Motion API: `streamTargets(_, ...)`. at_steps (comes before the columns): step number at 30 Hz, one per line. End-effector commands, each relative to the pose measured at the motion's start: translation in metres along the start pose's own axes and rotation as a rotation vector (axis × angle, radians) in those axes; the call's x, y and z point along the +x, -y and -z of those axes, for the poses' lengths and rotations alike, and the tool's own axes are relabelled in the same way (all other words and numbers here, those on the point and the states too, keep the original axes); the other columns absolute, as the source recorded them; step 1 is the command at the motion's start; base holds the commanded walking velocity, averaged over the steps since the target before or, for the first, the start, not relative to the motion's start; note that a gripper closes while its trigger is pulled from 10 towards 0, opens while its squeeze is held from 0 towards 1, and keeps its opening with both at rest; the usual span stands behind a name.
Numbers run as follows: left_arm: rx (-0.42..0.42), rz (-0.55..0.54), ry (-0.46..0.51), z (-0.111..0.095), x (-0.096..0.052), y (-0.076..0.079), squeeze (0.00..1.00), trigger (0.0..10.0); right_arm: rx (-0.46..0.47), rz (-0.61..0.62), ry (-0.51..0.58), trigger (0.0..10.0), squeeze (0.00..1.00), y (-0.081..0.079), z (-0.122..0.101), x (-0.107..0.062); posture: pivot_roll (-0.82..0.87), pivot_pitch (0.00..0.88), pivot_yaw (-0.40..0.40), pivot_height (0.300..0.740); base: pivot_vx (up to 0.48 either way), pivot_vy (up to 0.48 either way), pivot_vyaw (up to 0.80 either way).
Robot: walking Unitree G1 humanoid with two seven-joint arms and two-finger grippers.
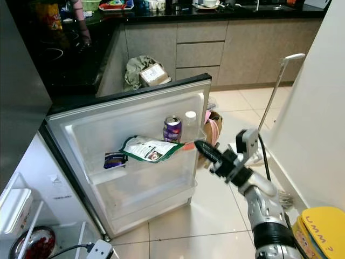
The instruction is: Restocking fridge
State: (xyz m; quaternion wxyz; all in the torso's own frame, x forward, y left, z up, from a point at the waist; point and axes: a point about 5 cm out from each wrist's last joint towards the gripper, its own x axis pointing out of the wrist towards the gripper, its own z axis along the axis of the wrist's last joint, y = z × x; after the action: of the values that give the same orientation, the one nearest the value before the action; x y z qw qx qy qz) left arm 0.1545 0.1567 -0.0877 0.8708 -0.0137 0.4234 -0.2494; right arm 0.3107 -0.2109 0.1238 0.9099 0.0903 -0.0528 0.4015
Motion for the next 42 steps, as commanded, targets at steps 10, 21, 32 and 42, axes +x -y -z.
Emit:
streamTargets(10, -0.018, 0.009, -0.019, 0.004, 0.001, 0.004, 0.0, 10.0, 0.278, -0.035, -0.404, 10.0, 0.0, -0.033, 0.085, -0.089, -0.07, 0.0, 0.007, 0.74, 0.0, 0.0, 0.0)
streamTargets(21, -0.036, -0.007, -0.05, 0.006, 0.002, 0.003, 0.0, 10.0, 0.35, 0.399, -0.61, 10.0, 0.0, -0.038, 0.136, -0.137, -0.07, 0.0, 0.006, 0.74, 0.0, 0.0, 0.0)
streamTargets(32, -0.074, -0.05, -0.063, 0.007, 0.001, -0.001, 0.0, 10.0, 0.338, 0.861, -0.892, 10.0, 0.0, -0.058, 0.174, -0.189, -0.07, 0.0, 0.001, 0.74, 0.0, 0.0, 0.0)
streamTargets(42, -0.108, -0.056, -0.098, 0.016, -0.002, -0.001, 0.0, 10.0, 0.359, 0.884, -1.067, 10.0, 0.0, -0.089, 0.195, -0.206, -0.06, 0.0, -0.008, 0.74, 0.0, 0.0, 0.0)
